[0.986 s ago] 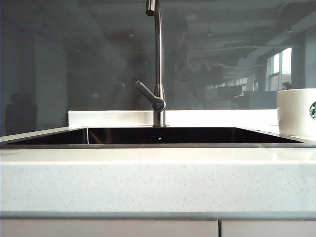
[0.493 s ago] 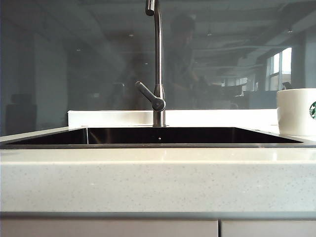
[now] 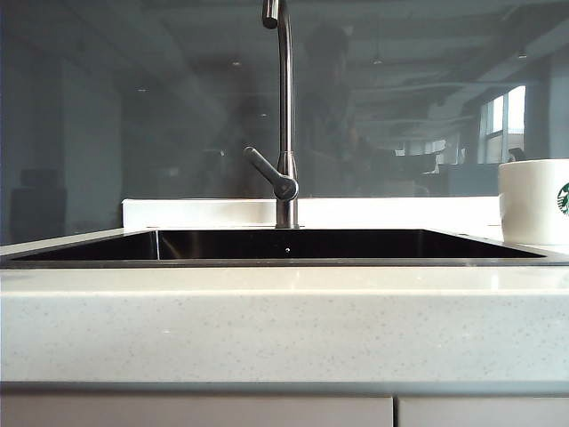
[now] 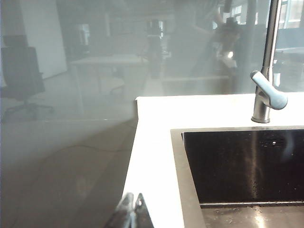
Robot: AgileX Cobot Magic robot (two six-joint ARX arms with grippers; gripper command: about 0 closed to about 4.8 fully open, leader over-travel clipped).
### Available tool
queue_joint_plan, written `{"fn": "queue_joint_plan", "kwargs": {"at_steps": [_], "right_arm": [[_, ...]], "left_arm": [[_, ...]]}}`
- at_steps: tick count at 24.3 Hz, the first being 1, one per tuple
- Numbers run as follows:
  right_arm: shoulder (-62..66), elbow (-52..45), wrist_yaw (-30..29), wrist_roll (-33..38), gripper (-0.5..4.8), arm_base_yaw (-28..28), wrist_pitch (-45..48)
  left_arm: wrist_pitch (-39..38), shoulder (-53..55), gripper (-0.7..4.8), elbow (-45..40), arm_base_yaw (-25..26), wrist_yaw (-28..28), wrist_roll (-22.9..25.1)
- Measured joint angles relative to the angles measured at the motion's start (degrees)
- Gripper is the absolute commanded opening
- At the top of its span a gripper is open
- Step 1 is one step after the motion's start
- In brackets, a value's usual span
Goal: Pick up the mug next to the sink, go to the faucet to get some water, pour the water into the sink, and finally put the mug back to its place.
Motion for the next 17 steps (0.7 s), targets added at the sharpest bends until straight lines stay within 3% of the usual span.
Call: {"fn": "queue_joint_plan", "kwargs": {"at_steps": [7,17], "right_arm": [[0.00,0.00,-2.38,-3.98,-0.06,-0.20,0.04],[0.00,0.00,-2.40,-4.04,-0.05,-0.22,0.04]], "left_arm": [[-0.09,0.00,-0.03,0.00,0.00,0.00,0.00],[-0.17,0.00,-0.03,0.00,0.00,0.00,0.00]]}}
